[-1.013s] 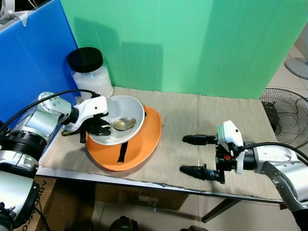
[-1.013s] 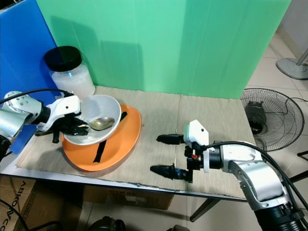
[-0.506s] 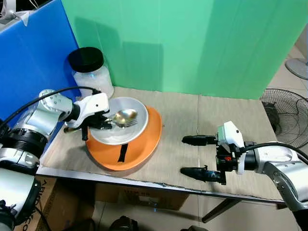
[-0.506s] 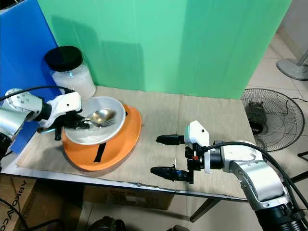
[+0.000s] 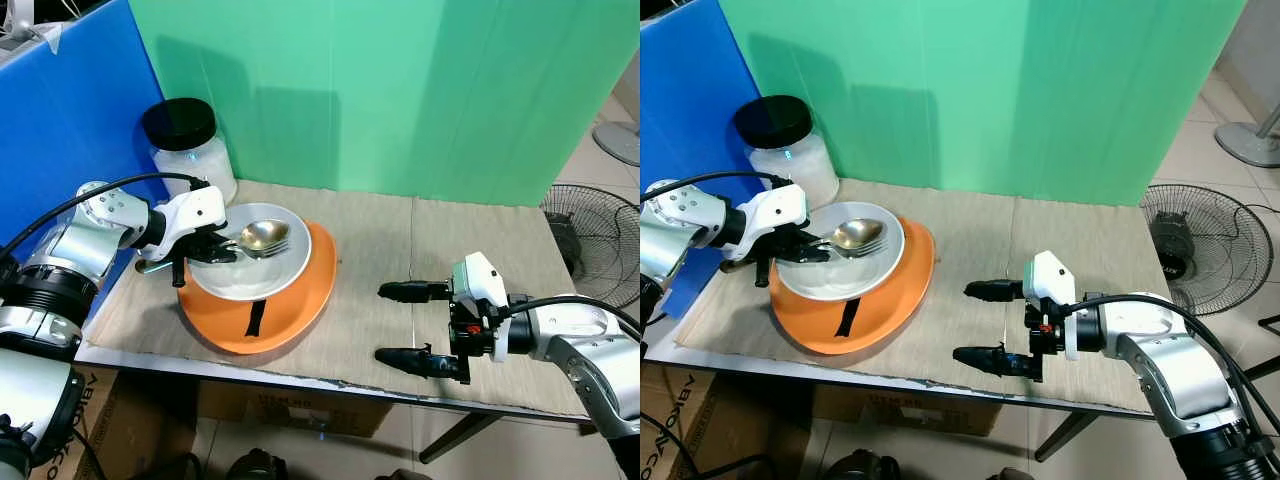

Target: Setting the table

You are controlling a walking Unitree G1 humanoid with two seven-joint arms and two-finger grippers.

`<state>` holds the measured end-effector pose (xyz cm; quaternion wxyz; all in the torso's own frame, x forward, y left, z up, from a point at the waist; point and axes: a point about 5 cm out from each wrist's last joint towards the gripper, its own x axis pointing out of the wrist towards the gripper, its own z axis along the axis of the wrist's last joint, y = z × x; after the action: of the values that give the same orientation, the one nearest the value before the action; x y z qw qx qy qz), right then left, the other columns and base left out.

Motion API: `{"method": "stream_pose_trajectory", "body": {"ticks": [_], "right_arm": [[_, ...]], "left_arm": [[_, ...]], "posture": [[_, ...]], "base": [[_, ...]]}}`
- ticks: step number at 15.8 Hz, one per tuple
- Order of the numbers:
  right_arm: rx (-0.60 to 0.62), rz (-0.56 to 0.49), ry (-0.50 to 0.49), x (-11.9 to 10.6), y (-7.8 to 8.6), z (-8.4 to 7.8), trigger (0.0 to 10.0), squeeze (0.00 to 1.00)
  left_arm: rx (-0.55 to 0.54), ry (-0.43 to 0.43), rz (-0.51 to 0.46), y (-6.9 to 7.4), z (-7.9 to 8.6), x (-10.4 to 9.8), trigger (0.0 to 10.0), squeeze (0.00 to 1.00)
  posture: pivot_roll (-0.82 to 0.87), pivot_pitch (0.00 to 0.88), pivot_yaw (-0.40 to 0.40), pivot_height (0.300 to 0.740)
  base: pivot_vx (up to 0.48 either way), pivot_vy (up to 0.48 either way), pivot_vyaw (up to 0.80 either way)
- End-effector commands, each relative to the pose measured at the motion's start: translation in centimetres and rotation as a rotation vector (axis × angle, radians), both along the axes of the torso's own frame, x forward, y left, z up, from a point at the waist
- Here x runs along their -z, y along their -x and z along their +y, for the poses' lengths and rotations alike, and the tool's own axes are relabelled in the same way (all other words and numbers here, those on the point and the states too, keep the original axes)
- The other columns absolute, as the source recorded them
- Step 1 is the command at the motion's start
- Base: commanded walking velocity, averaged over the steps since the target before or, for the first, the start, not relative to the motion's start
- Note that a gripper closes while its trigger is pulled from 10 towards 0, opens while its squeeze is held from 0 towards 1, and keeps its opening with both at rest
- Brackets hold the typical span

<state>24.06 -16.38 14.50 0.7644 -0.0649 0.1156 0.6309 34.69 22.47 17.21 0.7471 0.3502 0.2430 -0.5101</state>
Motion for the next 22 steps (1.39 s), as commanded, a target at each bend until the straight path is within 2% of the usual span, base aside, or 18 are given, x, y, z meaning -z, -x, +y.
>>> {"method": "stream_pose_trajectory", "body": {"ticks": [1,2,3,4,5,6,7,8,12,13,14,15,16,17,21,22], "right_arm": [[-0.011,-0.019,0.010,-0.3,-0.1,-0.1,10.0,0.00],[-0.012,-0.020,0.014,-0.2,-0.1,-0.1,10.0,0.00],[-0.011,-0.020,0.015,-0.2,-0.2,-0.1,10.0,0.00],[-0.012,-0.020,0.016,-0.2,-0.2,-0.1,10.0,0.00],[-0.012,-0.020,0.018,-0.2,-0.1,-0.1,10.0,0.00],[-0.012,-0.019,0.019,-0.2,-0.1,-0.1,10.0,0.00],[-0.011,-0.018,0.020,-0.2,-0.1,-0.1,10.0,0.00],[-0.011,-0.019,0.022,-0.2,-0.1,-0.1,10.0,0.00],[-0.010,-0.020,0.022,-0.1,-0.1,-0.1,10.0,0.00],[-0.011,-0.020,0.022,-0.1,-0.1,-0.1,10.0,0.00],[-0.012,-0.021,0.023,-0.1,-0.1,0.0,10.0,0.00],[-0.013,-0.021,0.022,-0.1,-0.2,0.0,10.0,0.00],[-0.014,-0.022,0.022,-0.1,-0.3,0.0,10.0,0.00],[-0.015,-0.022,0.022,-0.1,-0.3,0.1,10.0,0.00],[-0.018,-0.022,0.026,0.0,-0.3,0.1,10.0,0.00],[-0.019,-0.022,0.030,0.0,-0.2,0.1,10.0,0.00]], "left_arm": [[0.010,0.000,-0.053,-0.4,-0.2,-1.1,3.0,0.00],[-0.002,0.002,-0.046,-0.4,-0.3,-1.0,10.0,0.00],[-0.023,0.006,-0.063,-0.6,-0.4,-1.0,10.0,0.00],[-0.042,0.033,-0.052,-0.7,-0.5,-1.0,10.0,0.23],[-0.037,0.021,-0.069,-0.8,-0.5,-1.1,10.0,1.00],[-0.037,-0.007,-0.096,-0.9,-0.4,-1.1,10.0,1.00],[-0.033,-0.019,-0.107,-0.9,-0.4,-1.1,10.0,0.90],[-0.037,-0.017,-0.102,-0.9,-0.4,-1.1,10.0,0.00],[-0.026,-0.019,-0.081,-0.8,-0.4,-0.9,10.0,0.00],[-0.019,-0.018,-0.082,-0.8,-0.5,-0.9,8.9,0.00],[-0.014,-0.019,-0.083,-0.8,-0.6,-0.9,8.9,0.00],[0.004,-0.019,-0.063,-0.6,-0.7,-0.8,3.8,0.00],[0.011,-0.024,-0.054,-0.5,-0.7,-0.7,8.8,0.00],[0.012,-0.043,-0.056,-0.5,-0.6,-0.6,10.0,0.00],[0.015,-0.088,-0.050,-0.4,-0.4,-0.3,10.0,0.00],[0.027,-0.133,-0.050,-0.3,-0.1,0.0,10.0,0.00]], "posture": [[-0.07,0.038,0.049,0.740],[-0.07,0.038,0.049,0.740],[-0.07,0.038,0.048,0.740],[-0.07,0.039,0.049,0.740],[-0.07,0.038,0.049,0.740],[-0.07,0.039,0.049,0.740],[-0.07,0.038,0.050,0.740],[-0.07,0.037,0.050,0.740],[-0.06,0.032,0.050,0.740],[-0.06,0.029,0.048,0.740],[-0.06,0.029,0.048,0.740],[-0.06,0.028,0.049,0.740],[-0.06,0.026,0.049,0.740],[-0.06,0.027,0.049,0.740],[-0.06,0.022,0.050,0.740],[-0.07,0.019,0.052,0.740]], "base": [[0.000,0.000,0.00],[0.000,0.000,0.00],[0.000,0.000,0.00],[0.000,0.000,0.00],[0.000,0.000,0.00],[0.000,0.000,0.00],[0.000,0.000,0.00],[0.000,0.000,0.00],[0.000,0.000,0.00],[0.000,0.000,0.00],[0.000,0.000,0.00],[0.000,0.000,0.00],[0.000,0.000,0.00],[0.000,0.000,0.00],[0.000,0.000,0.00],[0.000,0.000,0.00]]}}
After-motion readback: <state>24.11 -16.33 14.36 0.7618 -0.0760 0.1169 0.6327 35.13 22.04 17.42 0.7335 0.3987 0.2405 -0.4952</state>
